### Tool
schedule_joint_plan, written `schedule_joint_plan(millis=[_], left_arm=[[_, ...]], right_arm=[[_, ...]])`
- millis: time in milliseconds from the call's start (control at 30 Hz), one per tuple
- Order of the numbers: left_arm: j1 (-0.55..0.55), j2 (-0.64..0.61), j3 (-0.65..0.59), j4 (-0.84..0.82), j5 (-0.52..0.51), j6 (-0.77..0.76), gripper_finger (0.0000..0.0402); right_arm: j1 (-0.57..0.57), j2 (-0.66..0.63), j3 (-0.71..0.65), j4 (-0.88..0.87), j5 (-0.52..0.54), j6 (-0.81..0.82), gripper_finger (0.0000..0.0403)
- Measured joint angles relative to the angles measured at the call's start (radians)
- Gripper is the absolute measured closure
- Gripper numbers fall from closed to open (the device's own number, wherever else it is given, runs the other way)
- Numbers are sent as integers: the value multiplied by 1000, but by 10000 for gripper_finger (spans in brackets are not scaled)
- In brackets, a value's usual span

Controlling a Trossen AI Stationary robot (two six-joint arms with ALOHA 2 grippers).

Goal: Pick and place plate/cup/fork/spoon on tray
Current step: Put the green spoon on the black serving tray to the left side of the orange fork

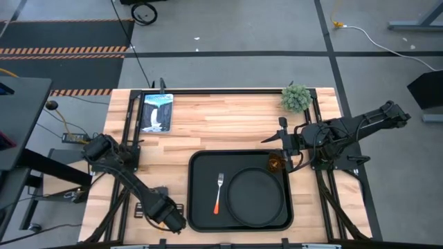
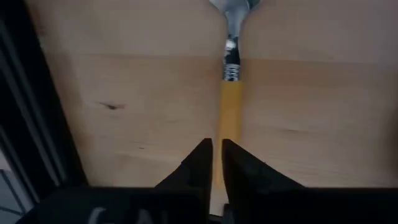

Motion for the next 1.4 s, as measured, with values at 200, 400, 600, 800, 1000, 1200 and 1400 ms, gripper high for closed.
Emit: schedule_joint_plan(millis=[200,400,600,800,1000,1200,1400], left_arm=[[0,0,0,-5,-22,9,305],[0,1,0,-73,-81,40,282],[-15,-28,-88,-10,-79,49,281],[-31,-76,-209,187,-80,27,281],[-31,-80,-202,181,-87,23,281],[-30,-86,-202,185,-86,21,281],[-30,-142,-201,175,-134,25,281]], right_arm=[[0,0,0,5,0,0,261],[0,0,0,5,0,0,261],[0,0,0,7,0,1,261],[0,0,0,6,2,2,261],[0,0,0,13,3,2,261],[0,0,0,14,5,1,261],[-2,0,0,14,5,1,261]])
